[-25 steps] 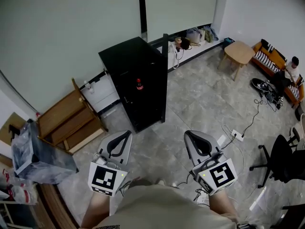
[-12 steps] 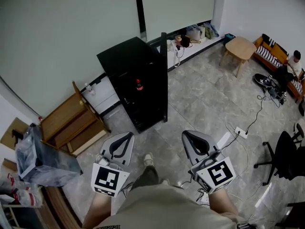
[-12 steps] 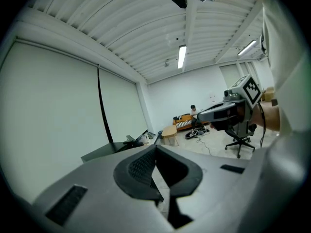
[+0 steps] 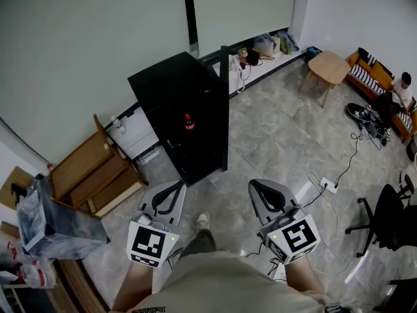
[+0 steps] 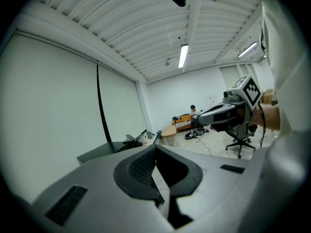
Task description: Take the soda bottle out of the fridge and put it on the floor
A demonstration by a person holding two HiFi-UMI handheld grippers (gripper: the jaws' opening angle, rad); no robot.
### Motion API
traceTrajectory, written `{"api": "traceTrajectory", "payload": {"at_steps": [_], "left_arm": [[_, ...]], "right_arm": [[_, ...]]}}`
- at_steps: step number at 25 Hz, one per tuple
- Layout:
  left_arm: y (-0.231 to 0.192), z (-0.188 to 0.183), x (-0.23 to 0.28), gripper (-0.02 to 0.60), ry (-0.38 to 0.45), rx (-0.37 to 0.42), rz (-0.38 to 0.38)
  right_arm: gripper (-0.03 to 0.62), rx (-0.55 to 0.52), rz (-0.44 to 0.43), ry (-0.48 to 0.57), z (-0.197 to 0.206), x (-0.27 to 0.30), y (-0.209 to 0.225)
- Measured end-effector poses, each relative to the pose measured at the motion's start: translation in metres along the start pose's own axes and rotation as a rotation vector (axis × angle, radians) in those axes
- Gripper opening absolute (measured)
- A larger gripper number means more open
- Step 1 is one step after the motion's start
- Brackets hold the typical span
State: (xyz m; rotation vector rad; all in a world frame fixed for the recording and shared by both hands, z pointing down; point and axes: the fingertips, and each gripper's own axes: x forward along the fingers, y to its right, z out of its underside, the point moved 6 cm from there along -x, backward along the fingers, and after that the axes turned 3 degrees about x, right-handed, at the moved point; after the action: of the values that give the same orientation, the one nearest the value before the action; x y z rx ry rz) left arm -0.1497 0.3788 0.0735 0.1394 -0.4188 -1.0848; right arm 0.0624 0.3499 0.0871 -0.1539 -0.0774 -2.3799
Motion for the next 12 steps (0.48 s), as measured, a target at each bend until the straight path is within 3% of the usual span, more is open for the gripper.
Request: {"api": "traceTrajectory", "payload": {"at_steps": [12], "left_arm": [[-0.085,0.012,0.085,0.006,-0.007,-0.001,0.044]], "right_arm": [[-0.005,-0.009,0.022,-0.056,-0.008,0.107,0.043]]}}
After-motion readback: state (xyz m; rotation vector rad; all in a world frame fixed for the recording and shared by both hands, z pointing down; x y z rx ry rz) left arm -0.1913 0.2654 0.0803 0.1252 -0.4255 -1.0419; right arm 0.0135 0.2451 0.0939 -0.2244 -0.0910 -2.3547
